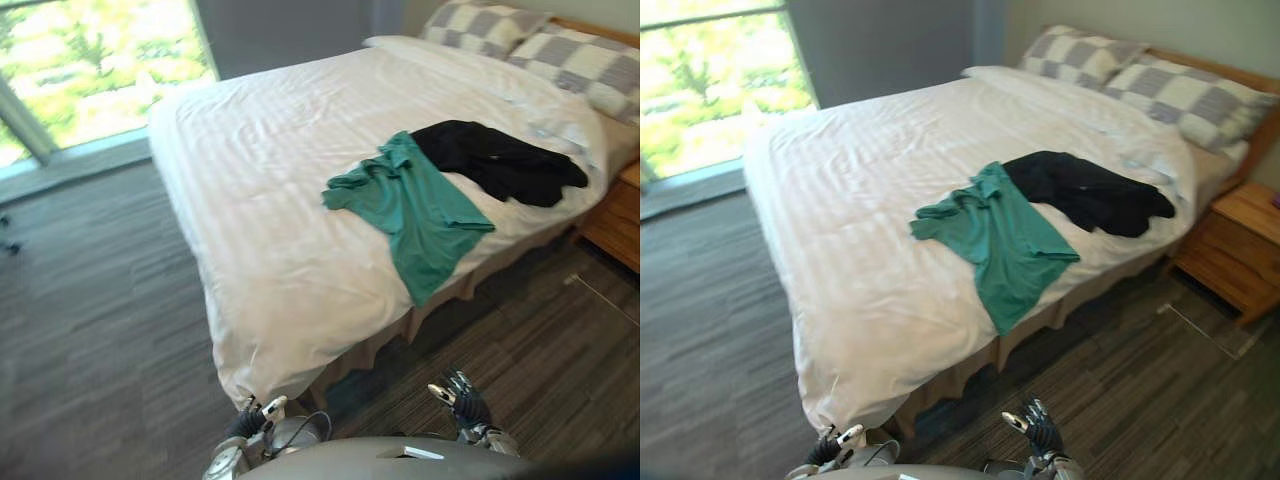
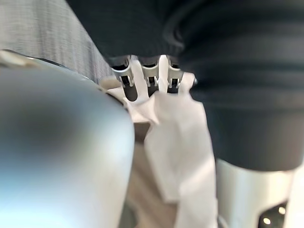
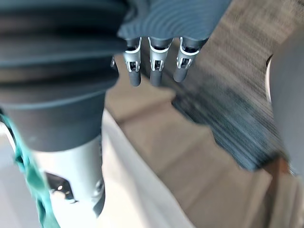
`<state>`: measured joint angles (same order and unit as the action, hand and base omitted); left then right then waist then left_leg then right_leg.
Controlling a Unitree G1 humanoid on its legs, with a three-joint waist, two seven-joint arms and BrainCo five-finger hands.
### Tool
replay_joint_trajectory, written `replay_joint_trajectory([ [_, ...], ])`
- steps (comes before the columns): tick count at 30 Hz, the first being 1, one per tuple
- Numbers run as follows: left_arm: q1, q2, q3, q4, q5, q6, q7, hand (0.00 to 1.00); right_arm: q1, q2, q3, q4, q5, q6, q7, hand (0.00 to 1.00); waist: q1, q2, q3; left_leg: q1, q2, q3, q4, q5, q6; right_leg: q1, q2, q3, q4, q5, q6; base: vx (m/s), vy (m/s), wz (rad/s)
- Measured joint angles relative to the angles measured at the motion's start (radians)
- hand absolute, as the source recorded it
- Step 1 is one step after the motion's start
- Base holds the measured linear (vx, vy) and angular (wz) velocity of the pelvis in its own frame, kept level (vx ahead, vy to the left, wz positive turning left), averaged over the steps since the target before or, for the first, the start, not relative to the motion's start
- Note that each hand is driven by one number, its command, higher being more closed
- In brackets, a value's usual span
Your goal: Tidy the bed and pick cloth on bed and put in laundry
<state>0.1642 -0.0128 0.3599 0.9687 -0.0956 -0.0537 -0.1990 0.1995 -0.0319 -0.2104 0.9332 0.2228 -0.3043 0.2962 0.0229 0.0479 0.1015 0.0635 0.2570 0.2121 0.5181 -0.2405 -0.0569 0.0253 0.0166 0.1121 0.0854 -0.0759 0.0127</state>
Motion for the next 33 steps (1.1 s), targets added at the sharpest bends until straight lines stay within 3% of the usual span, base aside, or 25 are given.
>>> replay_joint_trajectory([
  [2, -0.026, 0.024, -0.038, 0.01, 0.058, 0.01, -0.023, 0.0, 0.0, 0.014, -0.005, -0.009, 0.015, -0.009, -0.02, 0.0, -0.026, -0.003, -0.014, 0.041, -0.023, 0.032, -0.157, -0.024, -0.02, -0.052, -0.011, -0.016, -0.003, 0.024, 0.019, -0.07, 0.103, -0.15],
  [3, -0.06, 0.023, -0.067, 0.026, 0.088, 0.01, -0.026, 0.0, 0.0, 0.014, -0.021, -0.014, 0.032, -0.01, -0.028, 0.0, -0.044, -0.002, -0.007, 0.061, -0.032, 0.046, -0.241, -0.052, -0.052, -0.082, -0.008, -0.016, 0.001, 0.071, 0.045, -0.09, 0.138, -0.27],
  [4, -0.09, 0.021, -0.092, 0.049, 0.091, 0.014, -0.026, 0.0, -0.005, 0.019, -0.025, 0.0, 0.031, -0.009, -0.036, 0.0, -0.032, -0.017, 0.005, 0.082, -0.054, 0.068, -0.27, -0.044, -0.05, -0.088, -0.015, 0.011, 0.004, 0.098, 0.057, -0.07, 0.121, -0.42],
  [7, -0.089, 0.02, -0.135, 0.052, 0.089, 0.045, -0.022, 0.0, 0.002, 0.018, -0.022, -0.001, 0.052, -0.024, -0.032, 0.0, -0.037, -0.014, 0.008, 0.141, -0.085, 0.144, -0.311, -0.041, -0.045, -0.086, -0.029, 0.012, 0.005, 0.14, 0.079, -0.05, 0.103, -0.77],
  [9, -0.09, 0.026, -0.141, 0.053, 0.085, 0.061, -0.02, 0.0, 0.005, 0.019, -0.017, -0.004, 0.067, -0.04, -0.03, 0.0, -0.041, -0.02, 0.016, 0.164, -0.088, 0.188, -0.323, -0.044, -0.04, -0.087, -0.041, -0.007, 0.0, 0.133, 0.067, -0.08, 0.041, -0.62],
  [11, -0.088, 0.026, -0.144, 0.052, 0.061, 0.088, -0.006, 0.0, 0.012, 0.024, -0.017, -0.016, 0.068, -0.054, -0.028, 0.0, -0.053, -0.02, 0.02, 0.18, -0.092, 0.233, -0.33, -0.046, -0.035, -0.091, -0.072, -0.101, 0.002, 0.1, 0.026, -0.06, 0.039, -0.46],
  [12, -0.087, 0.026, -0.144, 0.052, 0.047, 0.091, 0.003, 0.0, 0.013, 0.025, -0.017, -0.015, 0.068, -0.056, -0.028, 0.0, -0.052, -0.022, 0.02, 0.19, -0.092, 0.245, -0.338, -0.047, -0.036, -0.09, -0.077, -0.121, 0.003, 0.099, 0.023, -0.01, 0.052, -0.45],
  [15, -0.077, 0.025, -0.13, 0.048, 0.032, 0.087, 0.023, 0.0, 0.015, 0.025, -0.016, -0.016, 0.067, -0.06, -0.029, 0.0, -0.057, -0.025, 0.022, 0.233, -0.095, 0.298, -0.372, -0.042, -0.044, -0.091, -0.091, -0.215, 0.019, 0.089, 0.003, 0.04, 0.045, -0.53],
  [17, -0.057, 0.021, -0.096, 0.034, 0.03, 0.08, 0.027, 0.0, 0.014, 0.024, -0.016, -0.02, 0.066, -0.06, -0.031, 0.0, -0.056, -0.026, 0.022, 0.253, -0.086, 0.362, -0.387, -0.04, -0.052, -0.126, -0.097, -0.286, 0.065, 0.067, -0.032, 0.08, 0.017, -0.77],
  [21, -0.054, 0.02, -0.062, 0.031, 0.028, 0.076, 0.046, 0.0, 0.013, 0.025, -0.013, -0.031, 0.039, -0.059, -0.031, 0.0, -0.058, -0.031, 0.03, 0.309, -0.086, 0.435, -0.384, -0.039, -0.05, -0.166, -0.1, -0.33, 0.15, 0.079, -0.059, 0.13, 0.016, -0.87],
  [24, -0.049, 0.023, -0.096, 0.031, 0.018, 0.073, 0.047, 0.0, 0.006, 0.024, -0.012, -0.021, 0.012, -0.058, -0.021, 0.0, -0.061, -0.051, 0.025, 0.313, -0.085, 0.427, -0.308, -0.038, 0.029, -0.191, -0.104, -0.338, 0.199, 0.035, -0.072, 0.13, -0.05, -0.86],
  [26, -0.054, 0.026, -0.131, 0.035, 0.0, 0.075, 0.053, 0.0, -0.01, 0.017, -0.014, 0.001, 0.001, -0.056, -0.019, 0.0, -0.063, -0.051, 0.025, 0.317, -0.082, 0.399, -0.286, -0.032, 0.051, -0.19, -0.104, -0.364, 0.196, 0.033, -0.07, 0.15, -0.046, -0.88],
  [30, -0.067, 0.033, -0.182, 0.047, -0.003, 0.089, 0.053, 0.0, -0.027, -0.002, -0.022, 0.034, -0.012, -0.046, -0.014, 0.0, -0.065, -0.03, 0.023, 0.324, -0.061, 0.375, -0.264, -0.006, 0.054, -0.159, -0.068, -0.399, 0.105, 0.068, -0.051, 0.15, -0.013, -0.68],
  [32, -0.069, 0.045, -0.191, 0.058, -0.003, 0.089, 0.053, 0.0, -0.026, -0.021, -0.022, 0.056, -0.04, -0.034, -0.014, 0.0, -0.066, -0.037, 0.02, 0.322, -0.058, 0.357, -0.224, 0.049, 0.028, -0.093, -0.041, -0.371, -0.021, 0.148, -0.056, 0.2, 0.022, -0.48],
  [33, -0.069, 0.049, -0.192, 0.058, -0.003, 0.089, 0.053, 0.0, -0.026, -0.024, -0.022, 0.061, -0.047, -0.031, -0.014, 0.0, -0.066, -0.042, 0.018, 0.318, -0.057, 0.351, -0.209, 0.059, 0.026, -0.083, -0.042, -0.365, -0.042, 0.159, -0.056, 0.18, 0.04, -0.38],
])
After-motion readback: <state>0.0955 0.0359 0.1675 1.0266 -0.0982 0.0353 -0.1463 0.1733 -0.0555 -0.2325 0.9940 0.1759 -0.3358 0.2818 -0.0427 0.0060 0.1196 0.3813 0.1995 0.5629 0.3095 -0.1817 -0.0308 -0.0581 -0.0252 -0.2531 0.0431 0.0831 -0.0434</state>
